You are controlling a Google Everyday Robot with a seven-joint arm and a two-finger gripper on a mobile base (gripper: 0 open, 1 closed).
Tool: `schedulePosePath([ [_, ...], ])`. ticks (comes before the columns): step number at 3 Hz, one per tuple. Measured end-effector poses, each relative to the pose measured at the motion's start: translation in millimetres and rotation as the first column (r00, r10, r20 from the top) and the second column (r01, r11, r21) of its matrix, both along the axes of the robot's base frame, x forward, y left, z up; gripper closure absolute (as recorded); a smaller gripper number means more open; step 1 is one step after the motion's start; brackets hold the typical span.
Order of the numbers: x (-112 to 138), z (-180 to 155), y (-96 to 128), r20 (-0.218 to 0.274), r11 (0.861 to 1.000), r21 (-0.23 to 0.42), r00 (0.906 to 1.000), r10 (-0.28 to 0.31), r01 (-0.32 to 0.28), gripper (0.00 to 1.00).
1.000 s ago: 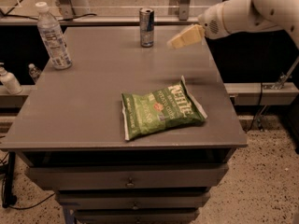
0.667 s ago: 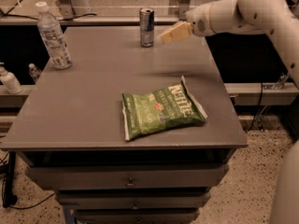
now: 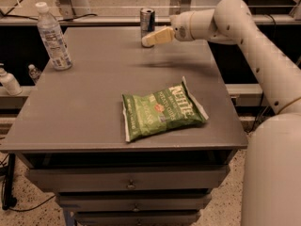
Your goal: Move redbull can near green jalapeno chip bag
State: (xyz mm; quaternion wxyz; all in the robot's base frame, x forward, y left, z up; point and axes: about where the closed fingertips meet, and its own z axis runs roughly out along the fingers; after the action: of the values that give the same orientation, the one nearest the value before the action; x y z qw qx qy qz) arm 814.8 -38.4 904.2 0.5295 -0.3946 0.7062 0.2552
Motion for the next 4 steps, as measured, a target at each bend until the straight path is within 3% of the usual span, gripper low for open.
schedulePosePath([
  [3,57,-19,25,0.01,0.999,0.027,0.9998,-0.017,0.017,0.0],
  [4,61,-12,36,0.011,1.0,0.024,0.9999,-0.002,0.001,0.17],
])
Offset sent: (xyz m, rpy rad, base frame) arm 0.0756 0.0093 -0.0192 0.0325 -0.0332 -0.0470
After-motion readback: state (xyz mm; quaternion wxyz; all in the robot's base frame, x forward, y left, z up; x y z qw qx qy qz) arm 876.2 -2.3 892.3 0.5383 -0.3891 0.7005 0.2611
